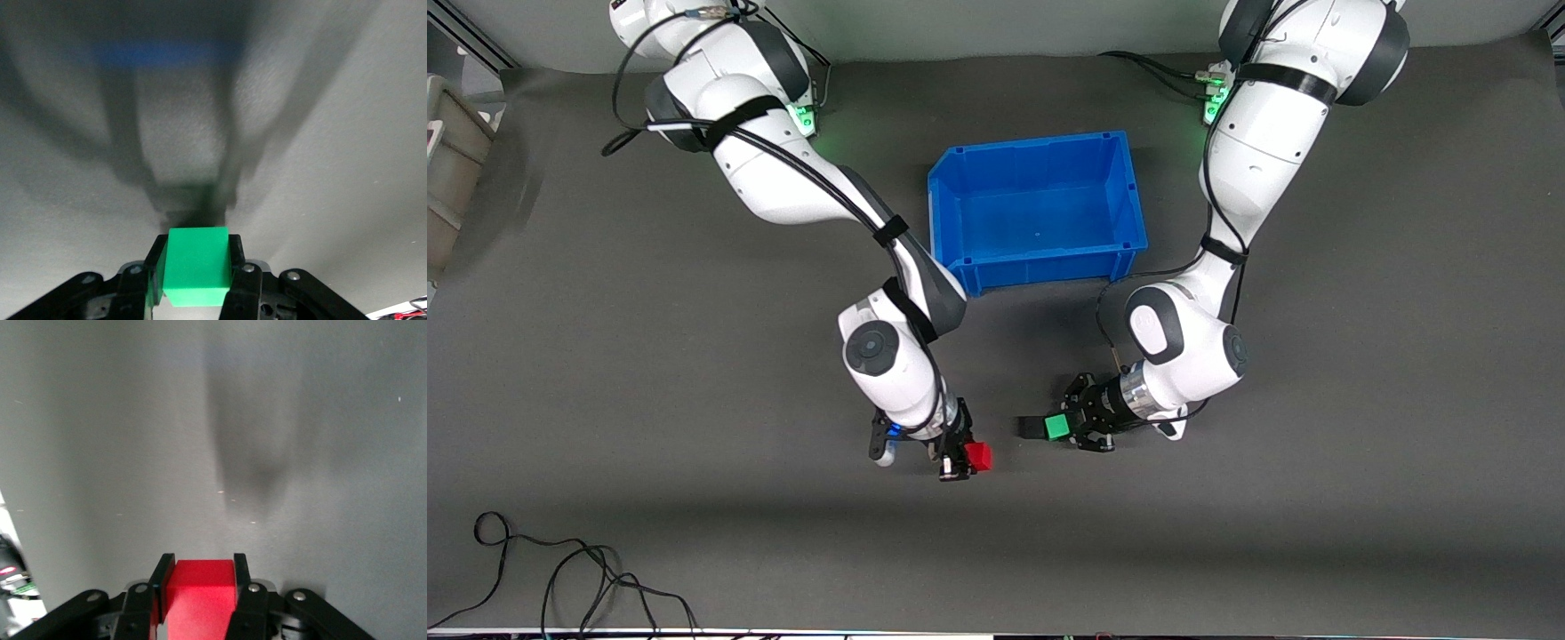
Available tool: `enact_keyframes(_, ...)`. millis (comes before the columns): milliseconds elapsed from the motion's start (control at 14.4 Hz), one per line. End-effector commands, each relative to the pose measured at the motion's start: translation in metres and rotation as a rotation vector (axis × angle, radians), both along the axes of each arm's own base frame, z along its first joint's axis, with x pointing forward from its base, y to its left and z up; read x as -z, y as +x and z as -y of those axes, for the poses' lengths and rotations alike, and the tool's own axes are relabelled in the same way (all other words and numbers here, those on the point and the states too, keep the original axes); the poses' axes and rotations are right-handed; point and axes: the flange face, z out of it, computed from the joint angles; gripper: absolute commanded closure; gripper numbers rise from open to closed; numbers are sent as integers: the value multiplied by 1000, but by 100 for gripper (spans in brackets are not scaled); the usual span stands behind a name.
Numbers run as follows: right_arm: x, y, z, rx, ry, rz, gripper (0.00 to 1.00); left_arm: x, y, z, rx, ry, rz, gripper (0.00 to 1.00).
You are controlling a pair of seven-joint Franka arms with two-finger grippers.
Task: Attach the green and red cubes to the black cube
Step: 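Place the red cube beside the black cube while the left gripper places green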
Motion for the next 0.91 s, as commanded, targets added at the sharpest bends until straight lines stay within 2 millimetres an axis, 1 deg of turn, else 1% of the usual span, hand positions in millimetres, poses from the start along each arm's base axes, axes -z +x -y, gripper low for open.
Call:
enact_keyframes(0,22,-12,-26,5,-4,-3,79,2,-3,19,16,21,28,91)
enact_keyframes(70,26,-20,-35,5,-4,-13,79,0,-3,19,21,23,34,91)
enact_keyframes(209,39,-28,-41,8,-13,-32,79,0,-5,22,38,36,38,91)
enact_keyframes(279,51,-32,-43,3,-24,-41,79,-1,-7,25,42,36,37,90)
enact_keyframes(348,59,-36,-46,-8,-36,-44,79,-2,-9,29,48,36,39,72)
enact_keyframes(418,64,-40,-48,-16,-45,-47,79,-3,-10,31,52,35,40,28)
enact_keyframes(488,65,-42,-50,-19,-48,-50,79,-2,-10,30,53,37,39,0)
enact_keyframes(557,70,-46,-52,-24,-54,-58,79,-2,-9,27,50,38,38,0)
enact_keyframes(697,71,-47,-53,-26,-55,-60,79,-6,-6,16,43,45,37,0)
enact_keyframes(766,70,-48,-53,-25,-52,-61,74,-9,-6,9,45,55,39,0)
enact_keyframes(836,70,-48,-53,-24,-52,-61,52,-14,-6,-5,52,85,44,0)
